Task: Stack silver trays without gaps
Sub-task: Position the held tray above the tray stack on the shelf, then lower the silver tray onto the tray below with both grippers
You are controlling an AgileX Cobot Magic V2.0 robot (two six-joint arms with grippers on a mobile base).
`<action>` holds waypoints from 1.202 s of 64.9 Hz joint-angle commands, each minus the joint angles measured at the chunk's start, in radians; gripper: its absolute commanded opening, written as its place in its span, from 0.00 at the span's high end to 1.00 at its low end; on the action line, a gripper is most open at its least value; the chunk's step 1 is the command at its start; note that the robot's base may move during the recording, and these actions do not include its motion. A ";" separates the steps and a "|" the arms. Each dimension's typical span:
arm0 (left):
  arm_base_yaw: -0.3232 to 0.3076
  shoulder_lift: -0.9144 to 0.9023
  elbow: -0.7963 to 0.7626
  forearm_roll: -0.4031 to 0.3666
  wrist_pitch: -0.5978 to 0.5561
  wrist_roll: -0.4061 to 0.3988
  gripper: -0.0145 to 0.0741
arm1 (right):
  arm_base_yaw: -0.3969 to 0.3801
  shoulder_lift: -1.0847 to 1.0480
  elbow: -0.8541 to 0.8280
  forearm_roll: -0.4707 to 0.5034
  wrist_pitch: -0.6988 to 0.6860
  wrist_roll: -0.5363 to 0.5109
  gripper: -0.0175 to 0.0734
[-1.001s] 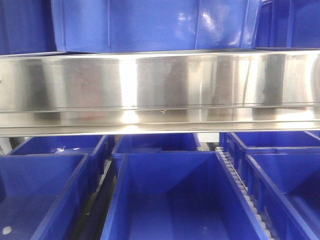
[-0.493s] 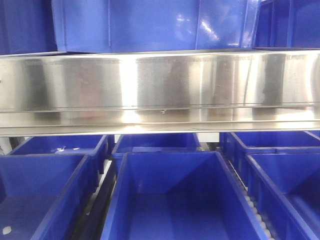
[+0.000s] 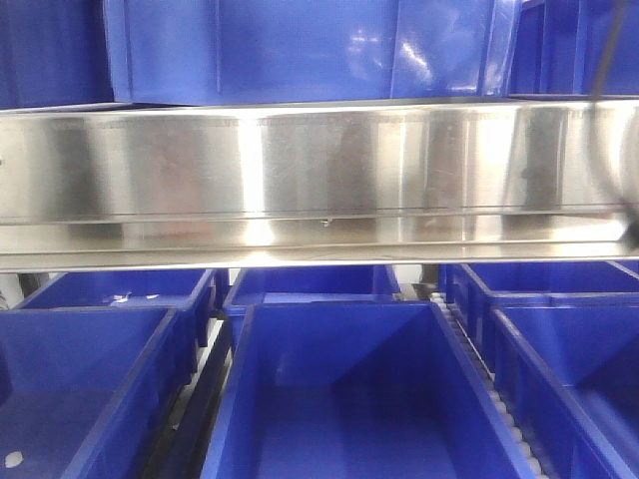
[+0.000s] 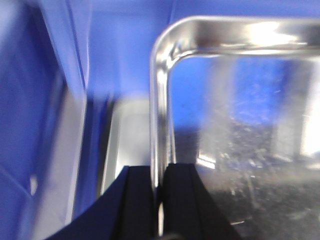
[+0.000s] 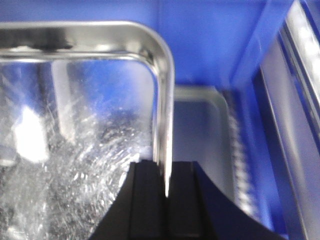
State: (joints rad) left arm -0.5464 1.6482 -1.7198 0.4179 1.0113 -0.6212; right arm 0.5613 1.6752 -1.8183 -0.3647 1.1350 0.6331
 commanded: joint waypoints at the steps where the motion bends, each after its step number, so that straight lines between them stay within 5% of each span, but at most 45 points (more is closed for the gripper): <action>1: 0.012 0.045 -0.008 -0.067 -0.034 0.012 0.86 | 0.002 0.029 -0.007 0.018 -0.063 -0.015 0.88; 14: 0.053 0.103 -0.006 -0.162 -0.034 0.076 0.86 | -0.026 0.100 -0.007 0.018 -0.035 -0.015 0.88; 69: 0.054 0.152 0.012 -0.180 -0.003 0.080 0.85 | -0.030 0.215 -0.007 0.082 0.042 -0.015 0.88; 78: 0.054 0.152 0.012 -0.178 -0.010 0.080 0.72 | -0.034 0.215 -0.007 0.077 0.058 -0.015 0.87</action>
State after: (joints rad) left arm -0.4816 1.8127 -1.7038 0.2745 1.0540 -0.5478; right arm 0.5247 1.8914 -1.8183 -0.2956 1.2038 0.6369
